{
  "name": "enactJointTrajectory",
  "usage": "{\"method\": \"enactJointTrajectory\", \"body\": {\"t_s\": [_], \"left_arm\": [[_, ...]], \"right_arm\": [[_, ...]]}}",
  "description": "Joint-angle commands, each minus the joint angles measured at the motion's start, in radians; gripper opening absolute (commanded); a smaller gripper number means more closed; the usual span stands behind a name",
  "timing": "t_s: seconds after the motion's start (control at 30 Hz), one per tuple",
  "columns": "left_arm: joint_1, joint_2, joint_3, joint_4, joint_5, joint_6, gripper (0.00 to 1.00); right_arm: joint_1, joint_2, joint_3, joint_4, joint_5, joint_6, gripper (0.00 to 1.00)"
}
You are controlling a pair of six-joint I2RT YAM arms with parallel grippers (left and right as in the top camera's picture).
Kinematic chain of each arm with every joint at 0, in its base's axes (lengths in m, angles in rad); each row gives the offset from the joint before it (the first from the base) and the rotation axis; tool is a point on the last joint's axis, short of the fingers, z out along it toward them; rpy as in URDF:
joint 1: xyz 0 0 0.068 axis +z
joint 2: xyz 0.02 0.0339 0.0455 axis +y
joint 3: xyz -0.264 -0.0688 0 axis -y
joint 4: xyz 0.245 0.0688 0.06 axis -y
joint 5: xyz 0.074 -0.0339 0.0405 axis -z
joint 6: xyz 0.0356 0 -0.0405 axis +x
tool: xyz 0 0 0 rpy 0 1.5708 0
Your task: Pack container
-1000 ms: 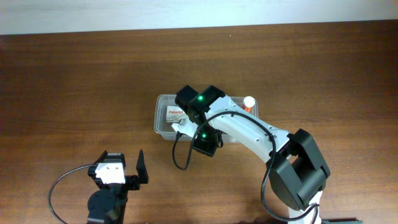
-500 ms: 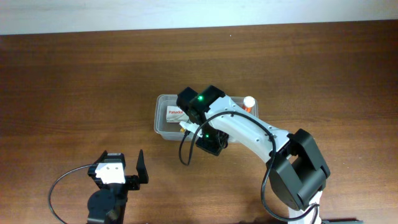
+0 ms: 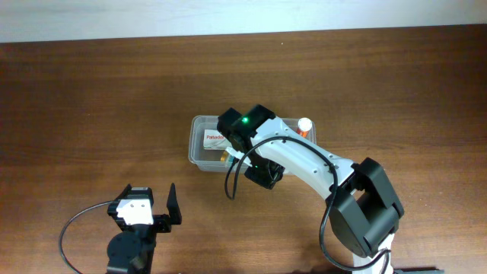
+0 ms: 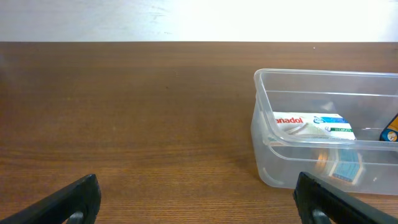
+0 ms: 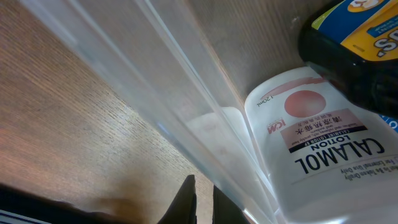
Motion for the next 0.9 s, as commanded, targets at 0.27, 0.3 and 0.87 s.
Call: {"method": "enactJointTrajectory", "body": {"t_s": [0.27,0.3,0.87], "left_arm": [[0.006,-0.010,-0.006,0.002,0.010,0.019,1.00],[0.006,-0.010,-0.006,0.002,0.010,0.019,1.00],[0.006,-0.010,-0.006,0.002,0.010,0.019,1.00]], "right_arm": [[-0.003,-0.021,-0.006,0.031,0.094,0.008,0.04],[-0.003,-0.021,-0.006,0.031,0.097,0.007,0.04],[-0.003,-0.021,-0.006,-0.040,0.124,0.008,0.04]]}}
